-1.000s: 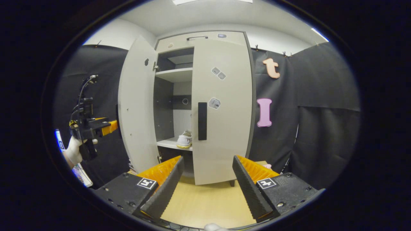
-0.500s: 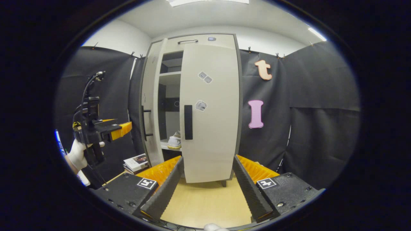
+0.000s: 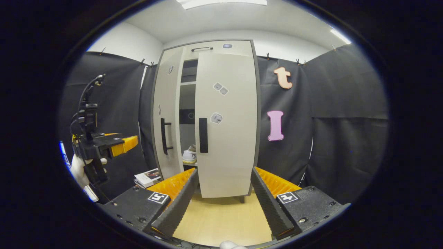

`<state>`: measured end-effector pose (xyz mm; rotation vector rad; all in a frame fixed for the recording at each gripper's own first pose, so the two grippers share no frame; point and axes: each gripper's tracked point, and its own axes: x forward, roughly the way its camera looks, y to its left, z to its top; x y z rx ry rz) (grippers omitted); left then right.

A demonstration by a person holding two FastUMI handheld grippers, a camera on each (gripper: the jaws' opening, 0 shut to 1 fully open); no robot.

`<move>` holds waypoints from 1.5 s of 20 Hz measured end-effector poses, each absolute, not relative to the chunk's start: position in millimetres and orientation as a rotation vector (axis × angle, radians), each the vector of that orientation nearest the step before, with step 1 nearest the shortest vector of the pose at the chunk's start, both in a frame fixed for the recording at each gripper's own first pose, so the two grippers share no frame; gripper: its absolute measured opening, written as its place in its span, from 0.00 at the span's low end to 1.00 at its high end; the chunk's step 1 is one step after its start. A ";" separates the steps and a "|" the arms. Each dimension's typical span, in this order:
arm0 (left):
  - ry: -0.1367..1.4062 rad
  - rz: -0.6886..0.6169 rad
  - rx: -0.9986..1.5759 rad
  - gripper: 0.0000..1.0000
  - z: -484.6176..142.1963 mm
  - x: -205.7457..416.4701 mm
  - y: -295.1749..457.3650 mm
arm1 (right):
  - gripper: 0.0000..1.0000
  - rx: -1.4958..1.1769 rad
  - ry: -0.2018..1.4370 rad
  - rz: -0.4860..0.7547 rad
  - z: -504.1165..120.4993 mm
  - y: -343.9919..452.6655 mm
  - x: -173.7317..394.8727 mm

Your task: Grab one shoe with the right hand and put it into the shoe cabinet, grab the other shoe with the left hand and put it into the shoe cabinet; then close the right door with the right hand and the left door with the left hand.

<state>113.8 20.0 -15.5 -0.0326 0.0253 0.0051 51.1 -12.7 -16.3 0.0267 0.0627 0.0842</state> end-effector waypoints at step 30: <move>0.057 0.015 -0.039 0.96 -25.3 -30.0 11.0 | 0.99 0.019 0.028 0.065 -12.5 12.0 -9.2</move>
